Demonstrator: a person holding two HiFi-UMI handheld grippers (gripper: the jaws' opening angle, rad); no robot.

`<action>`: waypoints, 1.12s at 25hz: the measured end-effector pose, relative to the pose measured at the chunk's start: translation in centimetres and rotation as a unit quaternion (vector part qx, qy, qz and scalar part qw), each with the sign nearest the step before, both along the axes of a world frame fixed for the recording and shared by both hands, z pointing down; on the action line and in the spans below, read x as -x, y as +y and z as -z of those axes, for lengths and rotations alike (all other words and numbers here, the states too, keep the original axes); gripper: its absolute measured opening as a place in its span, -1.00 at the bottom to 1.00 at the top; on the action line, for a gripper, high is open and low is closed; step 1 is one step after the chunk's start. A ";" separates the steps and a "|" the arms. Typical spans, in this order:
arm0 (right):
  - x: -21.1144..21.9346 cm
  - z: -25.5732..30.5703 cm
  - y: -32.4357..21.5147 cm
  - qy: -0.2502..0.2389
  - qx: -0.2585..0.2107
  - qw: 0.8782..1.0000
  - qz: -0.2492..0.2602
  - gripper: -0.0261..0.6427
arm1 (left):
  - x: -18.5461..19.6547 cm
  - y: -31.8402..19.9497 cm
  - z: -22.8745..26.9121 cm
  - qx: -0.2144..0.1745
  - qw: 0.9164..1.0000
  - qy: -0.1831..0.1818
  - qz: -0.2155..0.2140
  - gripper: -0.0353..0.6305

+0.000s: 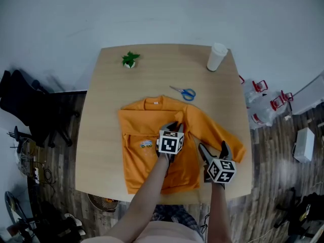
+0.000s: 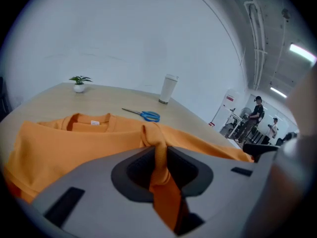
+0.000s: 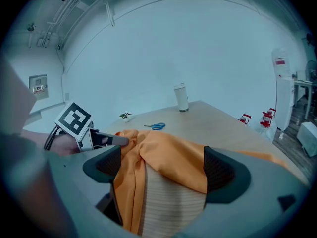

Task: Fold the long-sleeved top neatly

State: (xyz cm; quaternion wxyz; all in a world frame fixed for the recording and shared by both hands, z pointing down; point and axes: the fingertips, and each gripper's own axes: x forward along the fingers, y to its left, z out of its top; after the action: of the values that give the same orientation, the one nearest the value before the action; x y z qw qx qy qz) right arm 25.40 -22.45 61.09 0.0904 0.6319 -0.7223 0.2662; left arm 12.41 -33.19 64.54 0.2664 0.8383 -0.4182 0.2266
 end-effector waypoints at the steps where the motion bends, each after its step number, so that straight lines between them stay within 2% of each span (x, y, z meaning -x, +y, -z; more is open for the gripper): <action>1: -0.3 0.0 0.1 0.000 -0.001 1.000 -0.003 0.59 | -0.5 0.2 -0.1 0.007 1.000 0.010 -0.007 -0.64; 4: -1.1 0.1 0.4 -0.002 -0.003 1.000 -0.014 0.59 | -2.0 0.9 0.0 0.021 0.999 0.038 -0.025 -0.46; 11: -3.4 0.4 1.4 -0.013 -0.007 0.999 -0.043 0.60 | -4.8 2.4 0.1 0.039 0.994 0.068 -0.074 -0.11; 20: -6.2 1.0 2.4 -0.015 -0.022 0.997 -0.078 0.60 | -5.4 3.0 3.5 -0.007 0.994 0.078 -0.077 -0.11; 28: -11.9 1.2 5.1 -0.010 -0.022 0.990 -0.140 0.58 | -9.6 4.8 5.2 -0.021 0.990 0.076 -0.115 -0.12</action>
State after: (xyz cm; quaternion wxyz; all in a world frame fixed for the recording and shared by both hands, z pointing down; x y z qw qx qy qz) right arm 37.28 -17.36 59.91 0.0312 0.7259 -0.6331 0.2671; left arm 22.02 -28.42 59.35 0.2517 0.9010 -0.3027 0.1822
